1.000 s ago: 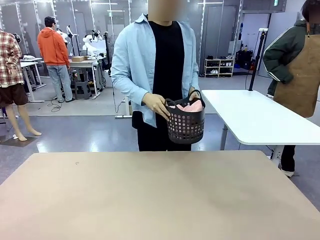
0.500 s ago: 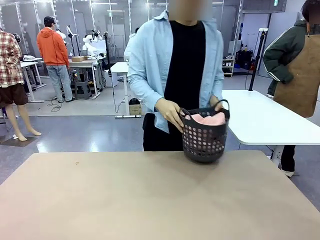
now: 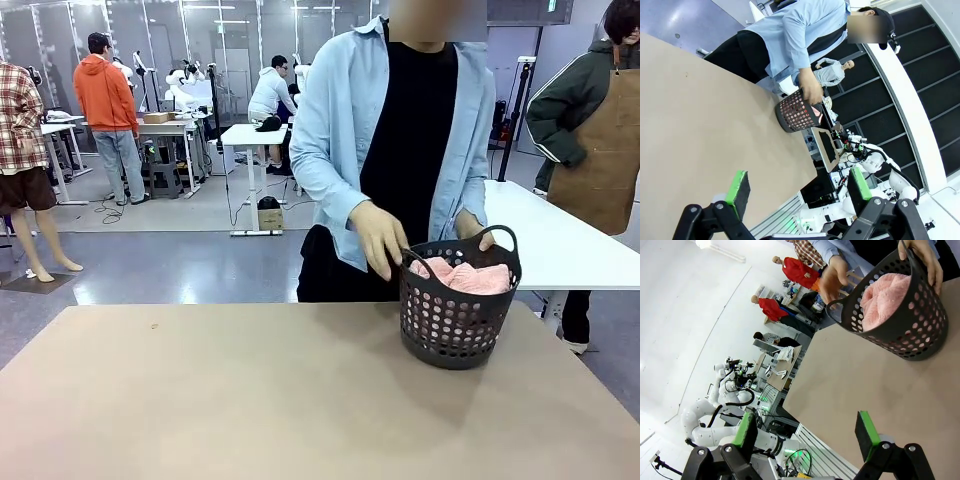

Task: Fold the towel.
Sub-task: Grab the top end of the 100 cm Hotel Towel extended by the human.

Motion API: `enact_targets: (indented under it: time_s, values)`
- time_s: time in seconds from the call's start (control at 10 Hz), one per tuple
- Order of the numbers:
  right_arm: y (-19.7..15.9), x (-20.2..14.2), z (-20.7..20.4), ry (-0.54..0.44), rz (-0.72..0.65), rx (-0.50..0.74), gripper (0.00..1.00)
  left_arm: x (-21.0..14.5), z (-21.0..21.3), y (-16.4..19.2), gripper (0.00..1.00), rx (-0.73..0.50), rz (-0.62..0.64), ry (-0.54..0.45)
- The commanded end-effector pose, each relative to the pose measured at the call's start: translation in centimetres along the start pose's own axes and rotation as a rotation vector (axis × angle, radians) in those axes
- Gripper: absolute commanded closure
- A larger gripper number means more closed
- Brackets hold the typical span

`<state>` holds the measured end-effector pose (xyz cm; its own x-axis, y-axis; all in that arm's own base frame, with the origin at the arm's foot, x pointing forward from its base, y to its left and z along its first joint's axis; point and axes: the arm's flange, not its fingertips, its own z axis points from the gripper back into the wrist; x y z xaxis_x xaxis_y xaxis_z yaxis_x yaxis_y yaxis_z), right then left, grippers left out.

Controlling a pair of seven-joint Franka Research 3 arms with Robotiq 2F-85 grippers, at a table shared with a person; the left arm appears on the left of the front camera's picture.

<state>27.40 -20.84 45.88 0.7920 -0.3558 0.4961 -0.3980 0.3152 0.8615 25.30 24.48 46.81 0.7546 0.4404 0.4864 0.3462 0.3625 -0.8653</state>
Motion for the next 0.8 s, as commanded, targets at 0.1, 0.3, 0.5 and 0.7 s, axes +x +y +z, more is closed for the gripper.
enact_targets:
  time_s: [0.1, 0.3, 0.5, 0.7]
  values:
    - [0.16, 0.22, 0.03, -0.009, 0.004, 0.01, 0.0, 0.11, 0.02, 0.13, 0.0, -0.024, -0.02, -0.014]
    - [0.16, 0.22, 0.03, -0.009, 0.004, 0.01, 0.0, 0.11, 0.02, 0.13, 0.0, -0.024, -0.02, -0.014]
    - [0.16, 0.22, 0.03, -0.009, 0.004, 0.01, 0.0, 0.11, 0.02, 0.13, 0.0, -0.024, -0.02, -0.014]
    - [0.16, 0.22, 0.03, -0.009, 0.004, 0.01, 0.0, 0.11, 0.02, 0.13, 0.0, -0.024, -0.02, -0.014]
